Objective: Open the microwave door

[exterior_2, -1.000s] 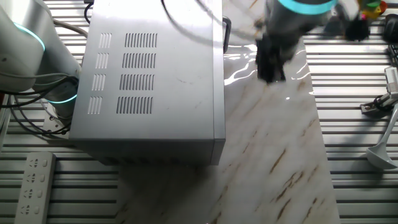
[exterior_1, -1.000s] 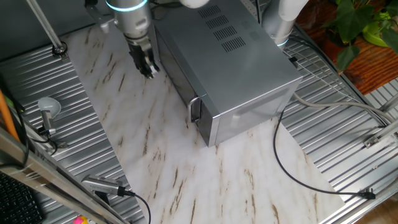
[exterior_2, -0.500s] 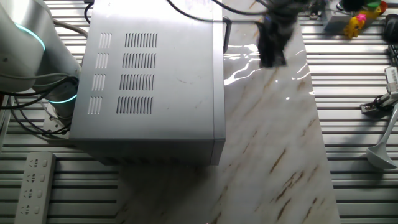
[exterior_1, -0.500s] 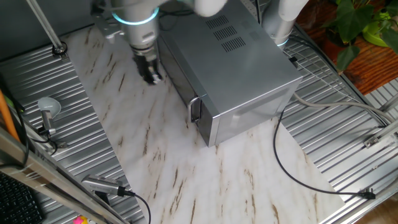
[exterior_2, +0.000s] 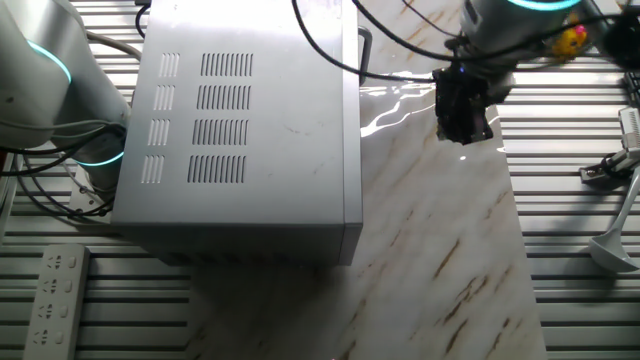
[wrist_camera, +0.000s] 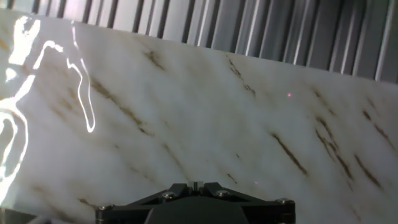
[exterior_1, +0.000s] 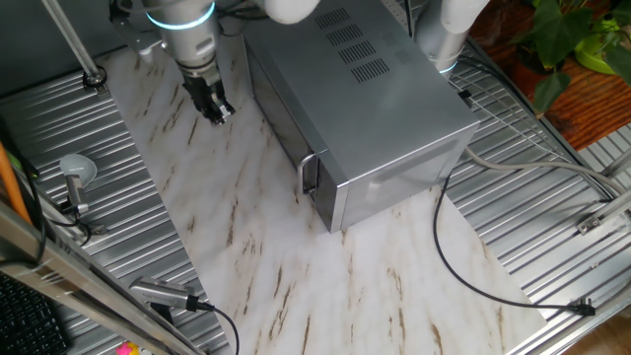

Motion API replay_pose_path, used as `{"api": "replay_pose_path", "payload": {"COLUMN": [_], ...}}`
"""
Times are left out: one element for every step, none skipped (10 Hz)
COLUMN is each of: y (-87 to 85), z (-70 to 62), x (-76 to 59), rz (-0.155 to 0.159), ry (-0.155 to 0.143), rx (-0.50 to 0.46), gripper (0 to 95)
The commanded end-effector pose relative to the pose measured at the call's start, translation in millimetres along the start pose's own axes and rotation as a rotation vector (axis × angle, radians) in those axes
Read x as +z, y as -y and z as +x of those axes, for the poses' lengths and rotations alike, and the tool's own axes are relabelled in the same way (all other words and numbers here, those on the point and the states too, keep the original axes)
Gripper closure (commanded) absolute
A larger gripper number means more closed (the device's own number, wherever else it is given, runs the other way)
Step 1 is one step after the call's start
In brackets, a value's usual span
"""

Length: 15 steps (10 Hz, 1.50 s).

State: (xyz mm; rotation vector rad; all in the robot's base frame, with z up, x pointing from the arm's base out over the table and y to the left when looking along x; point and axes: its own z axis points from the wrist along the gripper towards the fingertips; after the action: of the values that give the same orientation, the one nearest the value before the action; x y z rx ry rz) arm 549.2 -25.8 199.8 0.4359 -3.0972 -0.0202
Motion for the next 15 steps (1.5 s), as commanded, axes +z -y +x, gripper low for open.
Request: {"api": "replay_pose_path", "payload": {"y": [1.0, 1.0, 1.0, 1.0, 1.0, 1.0, 1.0, 1.0, -0.2, -9.1, -28.9, -39.4, -70.5, -86.0, -108.8], "z": [-1.8, -1.8, -1.8, -1.8, -1.8, -1.8, -1.8, -1.8, -0.7, 4.1, 8.7, 10.3, 16.0, 20.1, 26.6], "x": [0.5, 0.5, 0.5, 0.5, 0.5, 0.5, 0.5, 0.5, 0.5, 0.4, 0.9, 0.4, -5.0, -9.2, -14.9], "rz": [-0.014, -0.010, 0.022, 0.012, 0.012, 0.013, 0.008, -0.003, -0.022, -0.030, -0.030, -0.028, -0.014, -0.006, -0.002], "ry": [0.006, 0.005, 0.009, 0.019, 0.018, 0.002, -0.005, -0.006, 0.002, 0.005, 0.008, 0.007, 0.002, -0.002, -0.011], "rx": [0.031, 0.036, 0.005, -0.019, -0.022, -0.003, 0.007, 0.005, 0.008, 0.016, 0.037, 0.051, 0.088, 0.103, 0.134], "gripper": [95.0, 95.0, 95.0, 95.0, 95.0, 95.0, 95.0, 95.0, 95.0, 95.0, 95.0, 95.0, 95.0, 95.0, 95.0]}}
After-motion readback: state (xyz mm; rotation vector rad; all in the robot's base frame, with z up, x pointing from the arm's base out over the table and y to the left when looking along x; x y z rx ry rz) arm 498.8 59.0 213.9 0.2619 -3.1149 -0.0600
